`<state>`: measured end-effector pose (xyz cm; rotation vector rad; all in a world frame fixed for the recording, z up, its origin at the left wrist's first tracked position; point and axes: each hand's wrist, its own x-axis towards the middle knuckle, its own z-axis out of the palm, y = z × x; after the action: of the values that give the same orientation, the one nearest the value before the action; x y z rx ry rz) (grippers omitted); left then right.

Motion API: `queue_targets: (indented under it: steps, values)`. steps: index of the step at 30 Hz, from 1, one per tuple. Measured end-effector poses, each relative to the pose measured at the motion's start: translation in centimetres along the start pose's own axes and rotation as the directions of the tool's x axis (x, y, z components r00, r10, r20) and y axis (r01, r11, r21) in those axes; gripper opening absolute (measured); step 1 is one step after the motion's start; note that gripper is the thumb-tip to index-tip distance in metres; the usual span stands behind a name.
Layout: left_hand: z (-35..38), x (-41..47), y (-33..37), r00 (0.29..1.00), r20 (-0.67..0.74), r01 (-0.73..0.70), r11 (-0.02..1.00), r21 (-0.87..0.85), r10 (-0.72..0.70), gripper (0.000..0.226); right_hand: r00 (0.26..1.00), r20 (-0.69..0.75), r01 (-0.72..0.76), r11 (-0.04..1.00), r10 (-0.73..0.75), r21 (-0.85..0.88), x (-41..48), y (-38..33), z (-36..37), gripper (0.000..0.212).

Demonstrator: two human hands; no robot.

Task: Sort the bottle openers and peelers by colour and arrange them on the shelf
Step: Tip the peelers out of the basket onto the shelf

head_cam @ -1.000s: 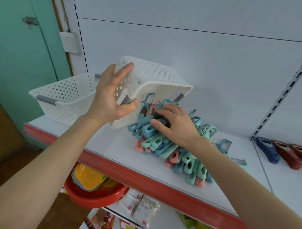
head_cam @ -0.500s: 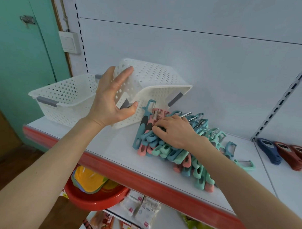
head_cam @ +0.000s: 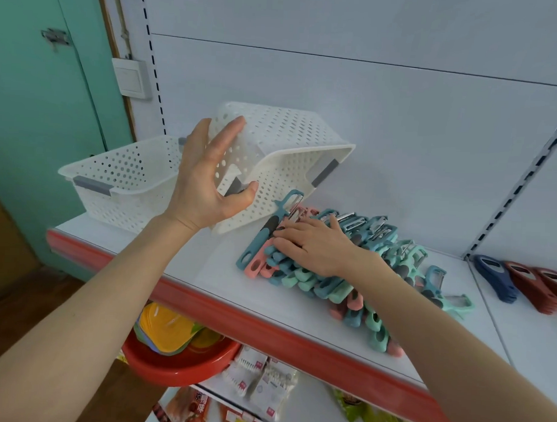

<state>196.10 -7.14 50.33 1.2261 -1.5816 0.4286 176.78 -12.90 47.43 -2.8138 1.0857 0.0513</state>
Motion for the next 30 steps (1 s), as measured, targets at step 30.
queue_targets:
  steps: [30]
  values:
    - [-1.7, -1.4, 5.7, 0.724, -0.275, 0.505, 0.758, -0.413, -0.633, 0.050, 0.786, -0.521, 0.379, 0.406, 0.334, 0.832, -0.9, -2.4, -2.4, 0.033]
